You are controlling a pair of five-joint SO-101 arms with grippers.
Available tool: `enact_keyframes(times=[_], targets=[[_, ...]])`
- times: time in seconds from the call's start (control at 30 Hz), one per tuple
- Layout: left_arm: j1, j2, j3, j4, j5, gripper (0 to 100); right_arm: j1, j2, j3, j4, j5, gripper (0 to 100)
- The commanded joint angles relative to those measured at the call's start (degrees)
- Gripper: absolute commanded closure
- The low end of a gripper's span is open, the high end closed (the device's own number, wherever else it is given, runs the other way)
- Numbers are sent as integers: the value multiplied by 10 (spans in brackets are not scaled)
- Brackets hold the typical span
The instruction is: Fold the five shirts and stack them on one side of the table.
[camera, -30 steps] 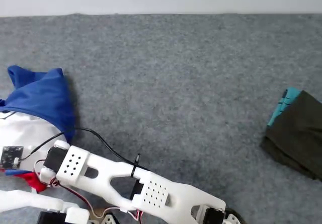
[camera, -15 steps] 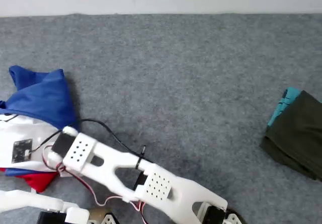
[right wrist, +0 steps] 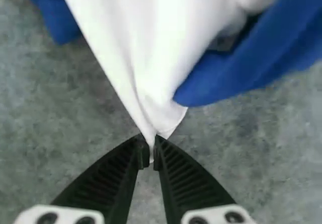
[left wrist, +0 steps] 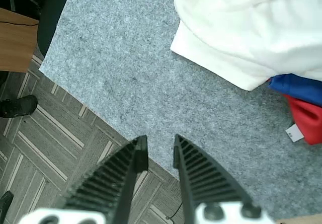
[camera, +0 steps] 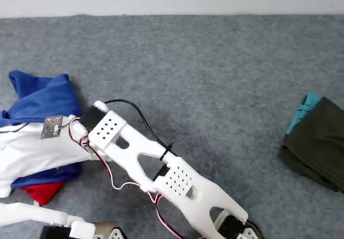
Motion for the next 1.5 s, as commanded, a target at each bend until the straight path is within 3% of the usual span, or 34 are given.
enact_keyframes(times=[0.0,0.23,0.67,1.1,1.27,1.47], targets=[[1,-7,-20,-7,-1,899,3,-22,-30,28,5,933],[-2,-7,-19,-7,-1,899,-24,-23,-31,40,-48,705],[2,-6,-18,-7,-1,899,-76,-19,-28,23,-49,700],[2,-5,-17,-7,-1,899,-47,34,-29,-58,-51,700],[4,-6,11,-11,-1,899,-54,56,-31,-58,-49,712],[-1,-6,23,-11,-1,899,-54,59,-46,-56,-21,963]])
